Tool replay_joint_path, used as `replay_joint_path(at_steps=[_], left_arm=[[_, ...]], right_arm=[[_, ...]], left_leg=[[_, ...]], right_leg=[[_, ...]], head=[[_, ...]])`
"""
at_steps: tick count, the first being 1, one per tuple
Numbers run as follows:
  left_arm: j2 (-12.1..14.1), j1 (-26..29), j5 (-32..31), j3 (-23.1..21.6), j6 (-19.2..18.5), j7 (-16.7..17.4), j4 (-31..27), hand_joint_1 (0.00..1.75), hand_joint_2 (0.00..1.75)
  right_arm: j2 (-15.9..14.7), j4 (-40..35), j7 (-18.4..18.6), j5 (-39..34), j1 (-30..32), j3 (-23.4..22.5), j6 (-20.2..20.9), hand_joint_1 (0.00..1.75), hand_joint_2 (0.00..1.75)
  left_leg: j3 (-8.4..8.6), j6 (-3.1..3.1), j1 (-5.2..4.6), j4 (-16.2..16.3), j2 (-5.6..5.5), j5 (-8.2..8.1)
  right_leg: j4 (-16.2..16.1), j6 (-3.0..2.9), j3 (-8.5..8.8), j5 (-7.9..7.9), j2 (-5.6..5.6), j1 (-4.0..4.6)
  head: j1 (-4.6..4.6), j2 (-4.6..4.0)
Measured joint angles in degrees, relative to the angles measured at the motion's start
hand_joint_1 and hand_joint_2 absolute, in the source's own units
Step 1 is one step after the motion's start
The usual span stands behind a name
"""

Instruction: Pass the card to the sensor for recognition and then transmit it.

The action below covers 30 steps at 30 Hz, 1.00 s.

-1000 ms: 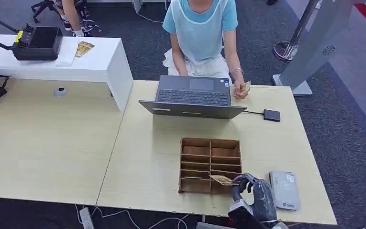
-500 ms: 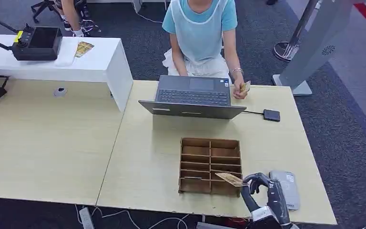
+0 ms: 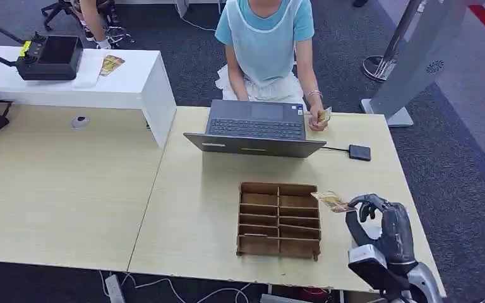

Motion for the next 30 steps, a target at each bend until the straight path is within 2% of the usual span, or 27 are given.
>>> replay_joint_path(at_steps=[3, 5, 12, 17, 22, 26, 30], left_arm=[[0.09, -0.26, 0.0, -0.7, 0.0, -0.83, 0.02, 0.0, 0.0], [0.22, -0.48, 0.0, -1.01, 0.0, -1.71, 0.11, 0.0, 0.0], [1.18, -1.55, 0.0, -2.05, 0.0, -4.2, 1.79, 0.0, 0.0], [1.66, -2.14, 0.0, -2.69, 0.0, -4.57, 2.73, 0.0, 0.0], [2.03, -2.37, 0.0, -3.7, -0.02, -4.94, 3.56, 0.0, 0.0], [2.25, -2.46, 0.0, -4.02, -0.02, -5.58, 4.07, 0.0, 0.0], [2.43, -2.51, 0.0, -4.5, 0.0, -5.99, 4.52, 0.0, 0.0]], right_arm=[[0.0, 2.89, 5.7, 10.0, -6.39, -0.64, -0.9, 1.75, 1.75], [0.02, 5.37, 8.08, 12.88, -11.34, -0.57, 0.07, 1.75, 1.75], [0.83, 17.85, 13.95, 17.15, -28.67, 2.57, 5.92, 1.75, 1.75], [3.3, 28.12, 16.27, 16.48, -38.76, 6.16, 9.84, 1.75, 1.75], [6.63, 39.66, 17.45, 12.91, -48.51, 9.99, 17.82, 1.75, 1.75], [9.95, 48.49, 18.72, 9.09, -55.32, 12.5, 26.71, 1.75, 1.75], [12.42, 55.0, 19.62, 8.59, -59.58, 14.62, 29.35, 1.75, 1.75]], left_leg=[[0.1, 0.0, 0.0, 0.0, 0.14, 0.01], [0.1, -0.01, 0.0, 0.0, 0.14, 0.04], [0.07, 0.0, 0.0, 0.01, 0.11, 0.14], [-0.01, 0.02, 0.01, 0.01, 0.09, 0.16], [-0.05, -0.01, 0.01, 0.01, 0.06, 0.19], [-0.05, -0.02, 0.01, 0.01, 0.07, 0.19], [-0.07, -0.03, 0.02, 0.01, 0.01, 0.2]], right_leg=[[0.0, 0.01, -0.02, 0.06, 0.16, 0.0], [0.01, 0.01, 0.03, 0.08, 0.17, 0.01], [0.05, 0.01, 0.0, 0.16, 0.15, 0.01], [0.1, 0.0, -0.04, 0.16, 0.13, 0.01], [0.11, 0.0, -0.09, 0.17, 0.12, 0.01], [0.12, -0.01, -0.14, 0.17, 0.13, 0.01], [0.12, -0.01, -0.15, 0.17, 0.06, 0.01]], head=[[0.0, 0.0], [0.02, 0.0], [0.02, 0.0], [0.0, 0.0], [-0.02, 0.0], [-0.02, 0.0], [0.02, 0.0]])
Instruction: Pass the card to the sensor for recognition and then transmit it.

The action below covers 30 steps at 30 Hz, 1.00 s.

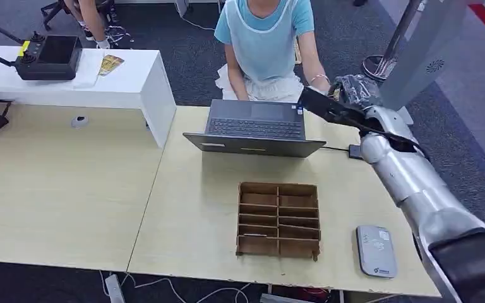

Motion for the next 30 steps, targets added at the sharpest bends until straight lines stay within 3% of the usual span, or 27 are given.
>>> replay_joint_path(at_steps=[9, 10, 11, 12, 21, 30], left_arm=[[0.09, -0.33, 0.0, -0.37, -0.04, -0.63, 0.77, 0.0, 0.0], [0.09, -0.34, 0.0, -0.37, -0.04, -0.66, 0.83, 0.0, 0.0], [0.09, -0.35, 0.0, -0.39, -0.04, -0.68, 0.87, 0.0, 0.0], [0.09, -0.36, 0.0, -0.39, -0.04, -0.7, 0.9, 0.0, 0.0], [0.13, -0.34, 0.0, -0.61, -0.04, -0.77, 1.31, 0.0, 0.0], [0.17, -0.17, 0.0, -1.14, -0.04, 1.27, 1.29, 0.0, 0.0]], right_arm=[[2.62, 9.55, 0.5, -1.44, -4.14, 2.42, 0.22, 1.69, 1.75], [2.64, 10.18, 0.39, -1.55, -4.26, 2.49, 0.09, 1.38, 1.75], [2.64, 10.64, 0.35, -1.62, -4.32, 2.56, -0.07, 0.17, 1.75], [2.62, 11.12, 0.35, -1.64, -4.35, 2.62, -0.31, 0.0, 1.75], [1.88, 13.0, -1.09, -1.44, -4.34, 3.41, -5.23, 0.0, 1.75], [-4.47, 7.35, -5.29, -5.36, -0.79, 1.39, -23.12, 0.0, 1.75]], left_leg=[[0.0, 0.0, -0.01, 0.01, -0.01, 0.0], [0.0, 0.0, -0.01, 0.01, 0.0, 0.0], [0.0, 0.0, -0.01, 0.02, 0.0, 0.0], [0.0, 0.0, -0.01, 0.02, 0.0, 0.0], [0.34, -0.02, -0.01, 0.05, -0.01, 0.04], [0.31, 0.0, -0.02, 0.08, -0.03, 0.03]], right_leg=[[-0.02, 0.0, -0.01, 0.0, -0.01, -0.01], [-0.02, 0.01, -0.01, 0.0, -0.01, -0.01], [-0.02, 0.01, -0.01, 0.01, -0.01, -0.01], [-0.02, 0.01, -0.01, 0.01, -0.01, -0.01], [-0.01, 0.01, -0.1, 0.05, 0.0, 0.0], [-0.06, 0.02, -0.13, 0.05, -0.03, -0.02]], head=[[-0.02, 0.0], [-0.02, 0.0], [-0.02, 0.0], [-0.02, 0.0], [-0.02, 0.0], [-0.02, 0.0]])
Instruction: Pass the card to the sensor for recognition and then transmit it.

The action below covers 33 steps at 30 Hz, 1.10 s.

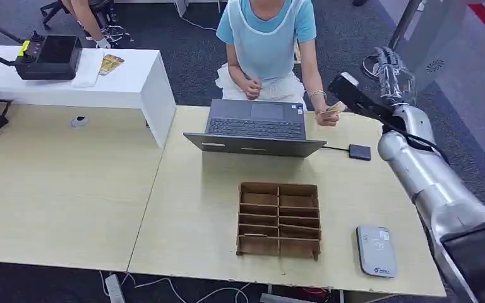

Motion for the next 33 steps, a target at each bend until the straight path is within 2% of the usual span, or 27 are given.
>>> replay_joint_path(at_steps=[1, 4, 6, 8, 11, 14, 18, 21, 24, 26, 28, 33], left_arm=[[-0.02, 0.0, 0.0, -0.15, 0.0, 0.24, 0.0, 0.0, 0.0], [-0.02, 0.21, 0.0, -0.77, 0.0, 1.18, -0.02, 0.0, 0.0], [-0.02, 0.48, 0.0, -1.03, 0.0, 1.9, -0.22, 0.0, 0.0], [-0.07, 0.68, 0.0, -1.05, 0.0, 2.82, -0.59, 0.0, 0.0], [-0.09, 1.1, 0.0, -1.18, 0.0, 4.15, -1.47, 0.0, 0.0], [-0.07, 1.75, 0.0, -1.53, 0.02, 5.27, -2.54, 0.0, 0.0], [0.02, 2.27, 0.0, -1.77, 0.02, 6.14, -3.84, 0.0, 0.0], [0.04, 2.92, 0.0, -1.84, 0.02, 7.46, -4.88, 0.0, 0.0], [-0.46, 2.8, 0.0, -1.94, 0.02, 11.55, -5.44, 0.0, 0.0], [-0.74, 2.7, 0.0, -1.99, 0.04, 13.25, -5.51, 0.0, 0.0], [-0.87, 2.6, 0.0, -1.97, 0.04, 13.35, -5.51, 0.0, 0.0], [-1.22, 2.4, 0.0, -1.99, 0.04, 15.1, -5.51, 0.0, 0.0]], right_arm=[[-1.17, -1.95, -1.04, -0.93, 1.45, -1.1, -3.73, 0.0, 1.75], [-4.02, -8.05, -4.2, -4.33, 6.77, -5.25, -11.45, 0.0, 1.75], [-5.62, -13.47, -7.63, -8.38, 11.49, -8.9, -14.35, 0.0, 1.75], [-6.64, -20.85, -12.38, -15.43, 17.89, -13.56, -14.44, 0.0, 1.75], [-7.06, -31.64, -18.83, -27.21, 28.64, -20.2, -10.71, 0.0, 1.75], [-7.06, -42.45, -24.88, -38.24, 39.63, -25.97, -3.87, 0.0, 1.75], [-6.53, -52.68, -29.99, -47.94, 51.57, -30.91, 4.22, 0.0, 1.75], [-4.58, -59.91, -34.36, -55.81, 59.11, -34.14, 10.82, 0.0, 1.75], [-1.28, -65.88, -36.85, -61.2, 65.59, -35.65, 17.6, 0.0, 1.75], [1.21, -69.09, -37.35, -62.12, 69.24, -35.75, 20.87, 0.0, 1.75], [3.65, -71.48, -37.5, -61.03, 72.47, -35.75, 22.39, 0.0, 1.75], [9.22, -72.8, -38.6, -53.58, 78.05, -33.92, 22.16, 0.0, 1.75]], left_leg=[[0.0, 0.0, 0.0, 0.02, -0.05, 0.0], [-0.04, 0.01, 0.0, 0.02, -0.16, -0.01], [-0.04, 0.02, 0.01, 0.01, -0.15, -0.04], [-0.04, 0.03, 0.01, 0.01, -0.18, -0.05], [-0.12, 0.03, 0.01, -0.02, -0.4, -0.05], [-0.17, 0.03, 0.01, -0.04, -0.54, -0.06], [-0.19, 0.01, 0.02, -0.07, -0.54, -0.09], [-0.18, 0.0, 0.02, -0.08, -0.53, -0.11], [-0.16, -0.01, 0.03, -0.09, -0.51, -0.11], [-0.16, -0.01, 0.03, -0.09, -0.48, -0.11], [-0.15, -0.01, 0.03, -0.1, -0.47, -0.11], [-0.12, -0.01, 0.04, -0.11, -0.33, -0.11]], right_leg=[[-0.02, 0.0, 0.01, 0.0, -0.05, 0.01], [-0.02, 0.0, 0.04, -0.01, -0.17, 0.01], [-0.02, 0.0, 0.03, -0.01, -0.16, 0.02], [-0.05, 0.03, 0.02, -0.04, -0.21, 0.05], [-0.05, 0.02, 0.02, -0.1, -0.43, 0.05], [-0.05, 0.02, 0.0, -0.17, -0.52, 0.06], [-0.04, -0.02, 0.0, -0.23, -0.55, 0.05], [-0.04, -0.03, 0.01, -0.25, -0.54, 0.05], [-0.04, -0.03, 0.01, -0.26, -0.53, 0.05], [-0.04, -0.03, 0.0, -0.26, -0.5, 0.05], [-0.04, -0.04, 0.0, -0.27, -0.49, 0.05], [-0.02, -0.06, 0.02, -0.27, -0.41, 0.04]], head=[[0.0, 0.0], [0.0, 0.0], [-0.04, 0.0], [0.02, 0.0], [0.0, 0.0], [0.02, 0.0], [0.0, 0.0], [-0.02, 0.0], [0.02, 0.0], [-0.02, 0.0], [-0.04, 0.0], [-0.02, 0.0]])
